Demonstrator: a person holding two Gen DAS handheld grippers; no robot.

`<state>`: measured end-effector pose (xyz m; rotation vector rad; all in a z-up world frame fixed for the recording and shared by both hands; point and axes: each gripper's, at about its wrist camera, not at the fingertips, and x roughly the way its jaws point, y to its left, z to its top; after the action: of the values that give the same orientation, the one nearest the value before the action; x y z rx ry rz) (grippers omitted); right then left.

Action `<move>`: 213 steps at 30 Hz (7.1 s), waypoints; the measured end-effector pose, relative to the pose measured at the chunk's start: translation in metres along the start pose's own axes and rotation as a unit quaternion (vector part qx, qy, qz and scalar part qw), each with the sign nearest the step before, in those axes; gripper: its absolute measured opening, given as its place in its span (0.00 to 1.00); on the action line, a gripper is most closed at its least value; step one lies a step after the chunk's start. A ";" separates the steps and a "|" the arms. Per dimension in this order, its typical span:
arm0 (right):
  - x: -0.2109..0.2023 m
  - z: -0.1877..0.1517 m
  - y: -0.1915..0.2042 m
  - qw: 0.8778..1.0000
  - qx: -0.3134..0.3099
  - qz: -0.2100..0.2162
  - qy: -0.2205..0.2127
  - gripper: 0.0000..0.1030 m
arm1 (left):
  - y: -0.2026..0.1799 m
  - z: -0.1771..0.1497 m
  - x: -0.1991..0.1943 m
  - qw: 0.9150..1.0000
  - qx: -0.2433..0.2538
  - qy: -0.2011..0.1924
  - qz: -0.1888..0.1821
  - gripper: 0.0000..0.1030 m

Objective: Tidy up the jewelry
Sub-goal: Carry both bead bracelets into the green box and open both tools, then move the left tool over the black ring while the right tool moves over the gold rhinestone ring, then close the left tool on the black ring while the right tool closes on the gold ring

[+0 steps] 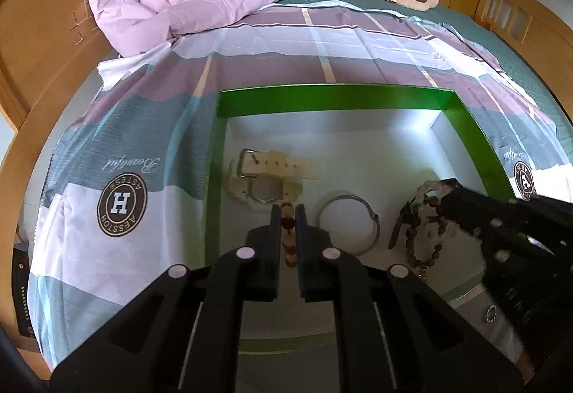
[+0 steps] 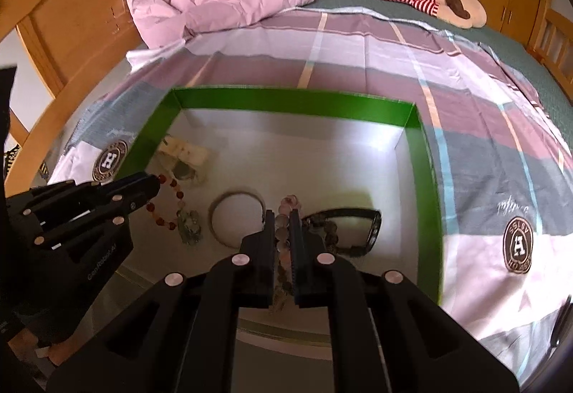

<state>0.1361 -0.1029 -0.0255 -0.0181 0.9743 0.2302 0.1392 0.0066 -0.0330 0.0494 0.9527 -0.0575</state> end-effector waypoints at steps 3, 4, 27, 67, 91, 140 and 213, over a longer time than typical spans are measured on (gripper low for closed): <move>0.003 -0.004 0.002 1.000 -0.003 -0.005 0.007 0.08 | -0.003 -0.001 0.001 1.000 0.005 0.002 0.001 0.09; 0.002 -0.004 0.002 1.000 -0.003 -0.008 0.007 0.09 | -0.004 -0.002 0.000 1.000 0.006 0.001 0.002 0.11; -0.077 -0.132 -0.100 0.995 0.094 -0.021 -0.009 0.71 | -0.054 -0.111 -0.053 0.995 0.058 0.025 -0.077 0.66; -0.023 -0.163 -0.042 0.999 -0.016 0.041 0.003 0.70 | -0.051 -0.109 0.007 0.999 0.024 0.034 -0.025 0.39; -0.023 -0.167 -0.041 0.999 -0.033 0.006 -0.018 0.58 | -0.032 -0.122 -0.002 0.999 -0.023 0.029 0.009 0.33; -0.025 -0.168 -0.037 0.998 -0.045 0.022 -0.028 0.27 | -0.056 -0.128 -0.022 1.000 0.009 -0.017 -0.010 0.61; -0.027 -0.160 -0.043 0.998 -0.012 0.057 -0.018 0.31 | -0.034 -0.118 0.002 1.000 0.003 -0.007 0.013 0.47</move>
<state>-0.0009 -0.1685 -0.0975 0.0190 0.9375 0.3466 0.0419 -0.0197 -0.1037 0.0665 0.9373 -0.0365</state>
